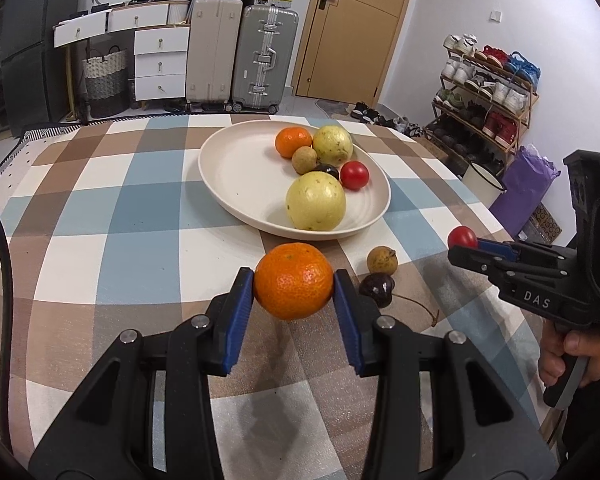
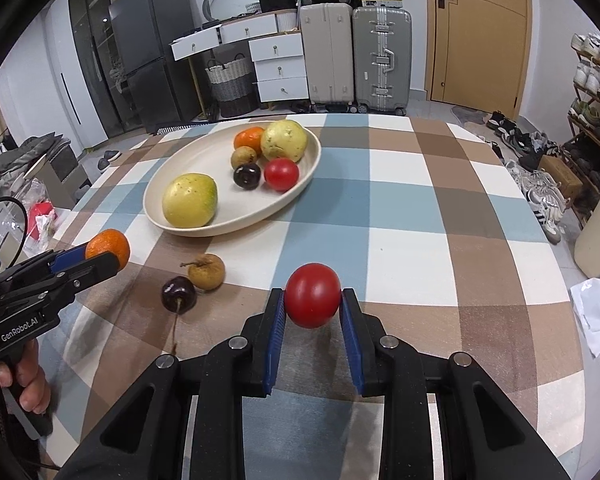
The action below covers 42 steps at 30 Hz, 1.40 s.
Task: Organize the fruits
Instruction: 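Lift and carry the tomato and mandarin over the cream plate with both grippers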
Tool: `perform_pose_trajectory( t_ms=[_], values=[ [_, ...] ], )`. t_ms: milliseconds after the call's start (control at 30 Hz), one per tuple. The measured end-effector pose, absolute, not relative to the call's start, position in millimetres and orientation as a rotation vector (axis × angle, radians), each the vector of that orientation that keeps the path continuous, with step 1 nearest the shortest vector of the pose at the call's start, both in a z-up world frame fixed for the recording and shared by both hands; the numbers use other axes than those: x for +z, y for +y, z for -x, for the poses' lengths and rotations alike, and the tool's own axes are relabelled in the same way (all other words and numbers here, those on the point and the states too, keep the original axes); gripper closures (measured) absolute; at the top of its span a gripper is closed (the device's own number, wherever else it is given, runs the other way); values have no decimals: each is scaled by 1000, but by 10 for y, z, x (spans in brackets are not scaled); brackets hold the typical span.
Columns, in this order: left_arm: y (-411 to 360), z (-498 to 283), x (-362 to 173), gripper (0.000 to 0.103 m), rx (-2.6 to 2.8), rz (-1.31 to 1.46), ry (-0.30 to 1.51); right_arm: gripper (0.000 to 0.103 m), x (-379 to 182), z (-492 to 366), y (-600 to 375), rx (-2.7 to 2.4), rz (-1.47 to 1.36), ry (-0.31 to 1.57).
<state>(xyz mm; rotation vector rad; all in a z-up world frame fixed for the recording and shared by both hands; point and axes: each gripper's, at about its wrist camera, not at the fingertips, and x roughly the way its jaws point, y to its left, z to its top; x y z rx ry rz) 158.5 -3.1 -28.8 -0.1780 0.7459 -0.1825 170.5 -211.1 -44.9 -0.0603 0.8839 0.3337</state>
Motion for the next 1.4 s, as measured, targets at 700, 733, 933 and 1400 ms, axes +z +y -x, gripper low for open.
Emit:
perform_pose_trajectory(
  t_ms=[700,733,933,1400],
  values=[
    [134,-1656,-223,66,-117,199,714,75,-324,-1814,-1790,434,54,836],
    [143,-1668,-217,66,-116,200,715,75,-323,-1825,-1785,437,51,836],
    [164,-1762,-118,66,-105,170,698,75,-291,-1918,-1726,453,51,825],
    [182,-2131,110,66,-100,149,639,75,-117,-2162,-1606,464,57,805]
  ],
)
